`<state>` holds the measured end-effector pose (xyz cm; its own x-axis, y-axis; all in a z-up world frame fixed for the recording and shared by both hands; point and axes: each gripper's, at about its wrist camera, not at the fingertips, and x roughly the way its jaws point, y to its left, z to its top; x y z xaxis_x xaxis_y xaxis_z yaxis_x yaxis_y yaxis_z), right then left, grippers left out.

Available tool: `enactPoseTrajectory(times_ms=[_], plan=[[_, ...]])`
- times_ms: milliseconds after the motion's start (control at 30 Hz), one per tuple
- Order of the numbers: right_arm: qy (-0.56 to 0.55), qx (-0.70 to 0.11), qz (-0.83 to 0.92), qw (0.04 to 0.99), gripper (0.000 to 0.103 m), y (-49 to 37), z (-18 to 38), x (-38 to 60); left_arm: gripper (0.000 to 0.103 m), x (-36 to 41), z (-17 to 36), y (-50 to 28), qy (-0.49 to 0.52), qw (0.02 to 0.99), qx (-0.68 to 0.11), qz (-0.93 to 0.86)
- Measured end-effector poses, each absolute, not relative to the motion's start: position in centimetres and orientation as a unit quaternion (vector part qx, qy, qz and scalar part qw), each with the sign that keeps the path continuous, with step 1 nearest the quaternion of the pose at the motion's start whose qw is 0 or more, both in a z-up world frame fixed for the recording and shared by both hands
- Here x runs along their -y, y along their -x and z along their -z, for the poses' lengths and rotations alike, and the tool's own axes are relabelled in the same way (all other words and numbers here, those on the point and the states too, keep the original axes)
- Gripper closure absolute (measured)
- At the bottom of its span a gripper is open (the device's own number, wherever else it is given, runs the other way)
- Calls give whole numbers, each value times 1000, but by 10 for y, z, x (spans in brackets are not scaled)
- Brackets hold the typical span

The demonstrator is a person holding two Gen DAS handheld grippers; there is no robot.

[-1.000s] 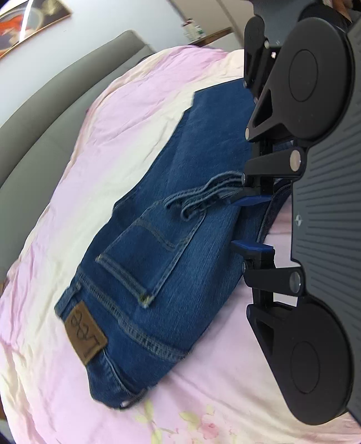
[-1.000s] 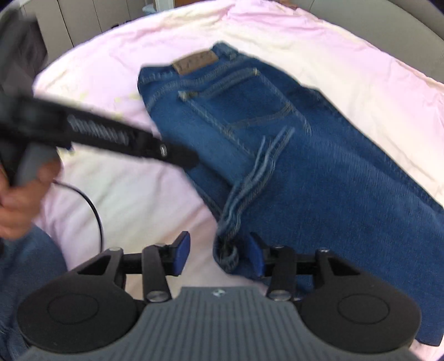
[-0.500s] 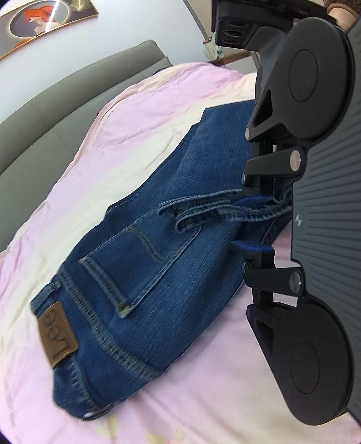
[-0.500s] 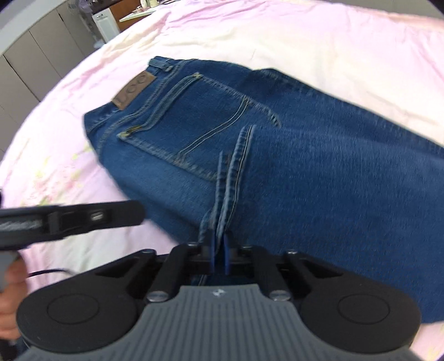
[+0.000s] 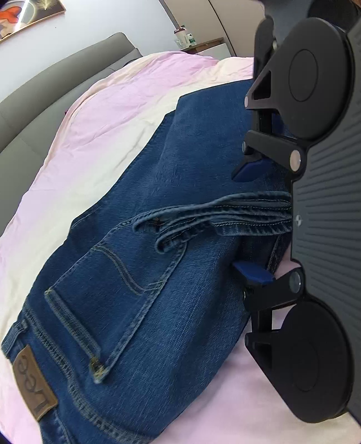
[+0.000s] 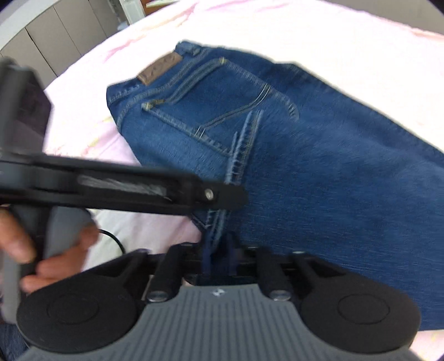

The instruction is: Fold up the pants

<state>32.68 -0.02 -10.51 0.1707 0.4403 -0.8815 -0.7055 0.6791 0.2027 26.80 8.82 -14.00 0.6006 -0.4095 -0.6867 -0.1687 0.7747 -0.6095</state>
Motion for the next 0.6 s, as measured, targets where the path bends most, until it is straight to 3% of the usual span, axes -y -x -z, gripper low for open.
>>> enactPoseTrajectory(times_ms=[33,100,167,267,433,533,600], plan=[[129,-512,-373,763,64,-327,101,9,28,-86,142,-269,325,834,-439,72],[141,-493,-351,783,64,-328,95,32,35,-80,142,-271,312,839,-439,70],[140,-490,-322,798,64,-331,95,56,68,-71,140,-273,282,847,-448,56],[87,-514,-282,805,64,-340,102,96,84,-61,132,-270,274,852,-443,53],[32,-534,-232,812,64,-341,113,141,86,-51,117,-263,259,871,-413,58],[17,-525,-233,819,64,-336,112,157,75,-52,130,-277,258,858,-441,53],[10,-523,-233,820,64,-332,112,162,75,-54,136,-281,269,855,-440,53]])
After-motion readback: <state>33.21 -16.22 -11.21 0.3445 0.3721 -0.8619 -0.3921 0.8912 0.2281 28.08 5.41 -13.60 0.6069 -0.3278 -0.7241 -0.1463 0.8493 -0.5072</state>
